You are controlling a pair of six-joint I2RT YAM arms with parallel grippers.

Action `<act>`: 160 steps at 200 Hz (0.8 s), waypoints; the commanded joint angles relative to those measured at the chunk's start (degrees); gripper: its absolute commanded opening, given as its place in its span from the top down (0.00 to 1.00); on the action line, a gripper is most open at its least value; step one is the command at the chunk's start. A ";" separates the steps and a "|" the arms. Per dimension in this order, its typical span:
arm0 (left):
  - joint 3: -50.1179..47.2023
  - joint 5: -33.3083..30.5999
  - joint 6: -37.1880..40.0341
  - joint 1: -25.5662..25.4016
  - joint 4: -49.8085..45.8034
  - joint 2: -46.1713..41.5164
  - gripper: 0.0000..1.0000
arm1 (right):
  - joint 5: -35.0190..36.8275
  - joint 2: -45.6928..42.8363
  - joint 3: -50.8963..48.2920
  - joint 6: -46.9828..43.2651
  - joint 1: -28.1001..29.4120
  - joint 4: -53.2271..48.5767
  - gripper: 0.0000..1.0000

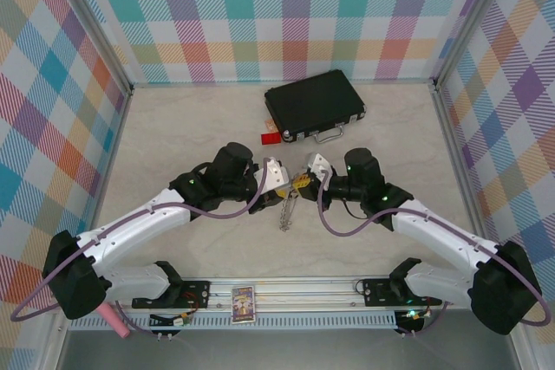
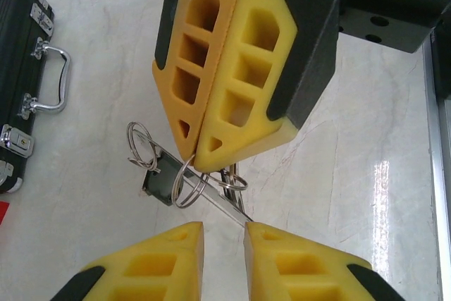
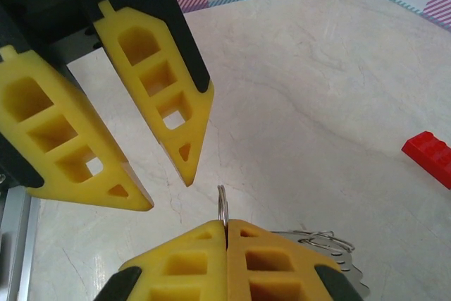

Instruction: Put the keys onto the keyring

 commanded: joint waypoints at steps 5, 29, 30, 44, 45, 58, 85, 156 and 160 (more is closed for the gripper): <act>-1.01 0.52 2.83 0.21 2.44 -1.19 0.79 | -0.39 0.41 2.51 -2.28 1.01 -0.10 1.00; -1.45 -0.18 2.99 0.18 2.93 -1.24 0.79 | -0.56 0.37 2.58 -2.48 1.55 -0.27 1.00; -1.43 -0.20 3.04 0.21 2.92 -1.26 0.79 | -0.59 0.36 2.61 -2.48 1.56 -0.27 1.00; -1.55 -0.39 3.06 0.23 5.15 -0.97 0.79 | -1.12 0.08 2.48 -2.41 1.66 -0.14 1.00; -1.57 -0.35 3.03 0.24 5.18 -0.94 0.79 | -1.13 -0.01 2.52 -2.40 1.66 -0.16 1.00; -1.63 0.10 2.88 0.23 5.47 -0.67 0.79 | -1.48 -0.28 2.48 -2.39 1.87 -0.01 1.00; -1.40 0.31 2.73 0.17 5.47 -0.14 0.79 | -2.10 -0.86 2.27 -2.22 2.02 0.36 1.00; -0.50 1.88 3.04 0.19 3.89 1.31 0.81 | -2.19 -1.45 2.06 -2.13 2.28 0.56 1.00; -0.41 1.89 3.06 0.17 3.93 1.29 0.81 | -2.19 -1.52 2.04 -2.13 2.30 0.60 1.00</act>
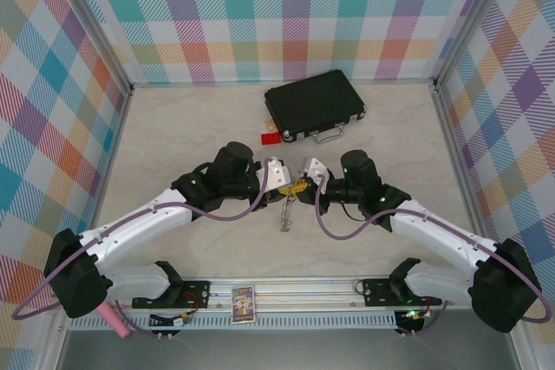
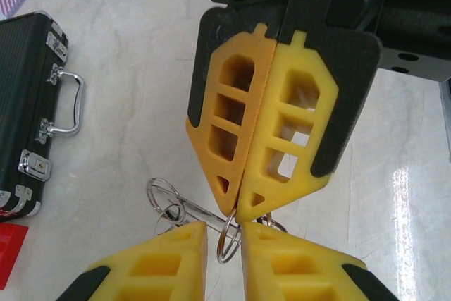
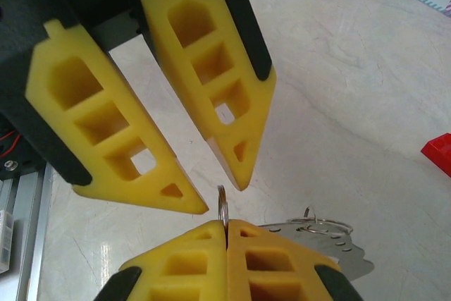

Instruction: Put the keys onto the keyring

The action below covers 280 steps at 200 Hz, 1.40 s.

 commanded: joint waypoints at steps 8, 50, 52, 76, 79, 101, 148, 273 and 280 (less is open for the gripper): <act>0.38 1.76 1.09 0.18 -0.51 0.56 0.81 | -1.99 -1.73 1.91 -0.88 0.59 1.55 1.00; 1.04 2.64 0.98 0.19 -0.46 1.31 0.82 | -2.27 -1.63 1.95 -0.86 0.86 1.56 1.00; 1.06 2.73 1.03 0.17 -0.50 1.38 0.83 | -2.24 -1.66 1.96 -0.93 0.86 1.55 1.00; 1.28 3.17 1.02 0.24 -2.39 1.90 0.89 | -2.17 -1.83 1.82 -0.95 0.95 1.69 1.00; 1.34 3.18 0.97 0.22 -2.43 1.93 0.90 | -2.17 -1.84 1.82 -0.95 0.95 1.65 1.00; 1.25 3.39 1.04 0.23 -2.44 2.01 0.99 | -2.09 -1.89 1.67 -0.87 0.95 1.87 1.00; 1.11 3.79 1.07 0.15 -2.35 1.84 1.00 | -1.79 -2.69 1.37 -0.69 0.94 2.27 1.00; -4.14 2.10 -7.91 0.08 12.90 -3.41 1.00 | 18.42 -12.48 -3.48 4.26 0.86 7.57 0.62; -4.52 2.32 -9.21 0.09 14.33 -3.63 1.00 | 19.42 -13.32 -4.15 4.53 0.86 8.52 0.61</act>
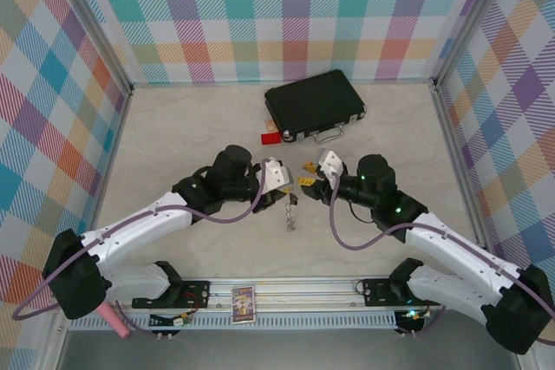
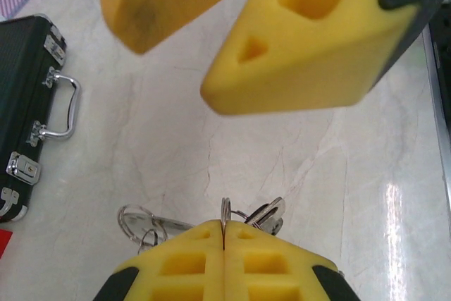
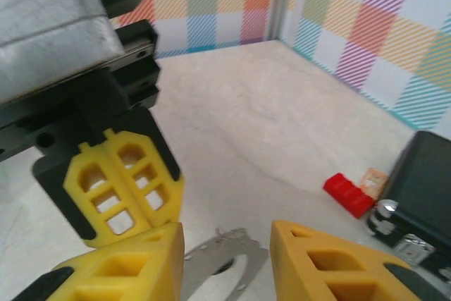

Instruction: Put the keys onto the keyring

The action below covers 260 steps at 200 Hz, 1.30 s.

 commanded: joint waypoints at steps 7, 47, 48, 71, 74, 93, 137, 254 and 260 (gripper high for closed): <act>-1.21 1.17 -6.15 0.03 9.54 -2.68 1.00 | 6.99 -3.63 -2.75 2.02 0.22 5.07 0.60; -4.03 1.22 -13.93 0.06 20.11 -4.33 1.00 | 8.42 -7.33 -4.76 2.95 0.20 6.80 0.56; -4.08 1.20 -14.08 0.05 20.38 -4.35 1.00 | 8.50 -7.37 -4.85 2.99 0.19 6.81 0.56; -5.63 0.91 -17.57 0.05 26.78 -4.60 1.00 | 9.92 -8.50 -5.38 3.38 0.18 7.29 0.56; -5.81 0.91 -17.97 0.10 27.74 -4.58 1.00 | 10.02 -8.66 -5.49 3.39 0.16 7.45 0.56; -6.59 0.84 -20.37 0.04 31.89 -4.35 1.00 | 11.29 -9.71 -6.07 3.66 0.18 7.82 0.56; -9.60 -0.41 -26.57 0.06 44.88 -3.65 1.00 | 8.44 -10.13 -6.78 4.51 0.18 7.55 0.53; -13.02 -2.51 -34.89 -0.05 61.98 0.10 1.00 | 5.28 -7.84 -5.93 5.22 0.17 9.21 0.50; -13.15 -2.51 -35.20 -0.02 62.47 0.18 1.00 | 5.37 -7.75 -5.93 5.32 0.20 9.43 0.50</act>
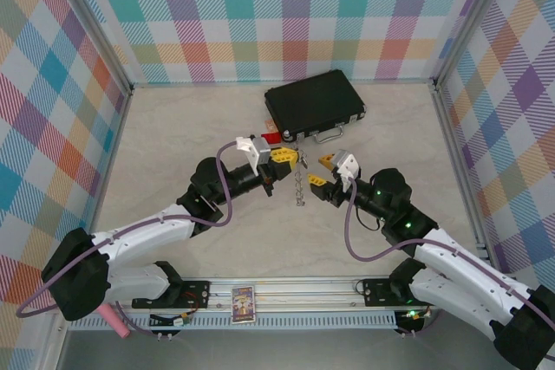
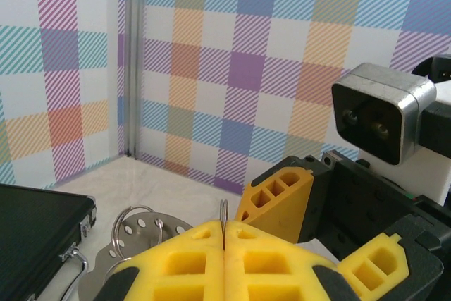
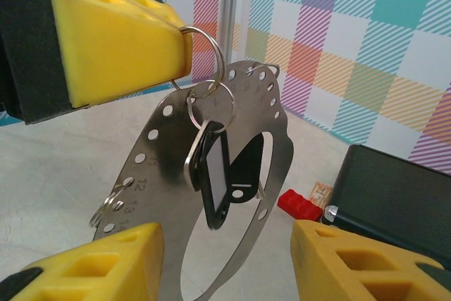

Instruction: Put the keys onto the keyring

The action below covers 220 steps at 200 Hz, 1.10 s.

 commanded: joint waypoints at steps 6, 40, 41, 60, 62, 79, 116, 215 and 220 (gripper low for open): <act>-0.67 -0.64 -2.96 0.02 8.58 0.25 1.00 | -1.08 0.17 0.21 1.17 0.18 3.20 0.50; -1.45 -0.81 -4.35 -0.05 11.50 0.62 1.00 | -0.56 0.16 -0.05 1.81 0.16 4.90 0.50; -1.45 -0.86 -4.37 -0.01 11.56 0.63 1.00 | -0.51 0.19 -0.05 1.83 0.13 4.93 0.50; -1.80 -0.91 -4.46 0.05 12.12 0.52 1.00 | 0.20 -0.45 -0.15 2.03 0.18 5.56 0.50; -1.85 -0.93 -4.48 -0.03 12.13 0.54 1.00 | 0.23 -0.54 -0.14 2.03 0.18 5.57 0.51; -2.11 -0.66 -4.48 -0.04 12.21 0.34 1.00 | 0.16 -1.46 0.04 1.94 0.18 5.32 0.51; -2.51 -0.38 -4.43 0.02 11.92 0.14 1.00 | -0.96 -1.97 -0.05 1.68 0.18 5.99 0.51; -1.38 4.12 -4.64 0.01 10.37 1.12 1.00 | -5.18 4.00 2.52 0.51 0.17 8.61 0.54; -1.30 4.24 -4.74 0.02 10.23 1.23 1.00 | -5.29 4.11 2.60 0.53 0.18 8.73 0.54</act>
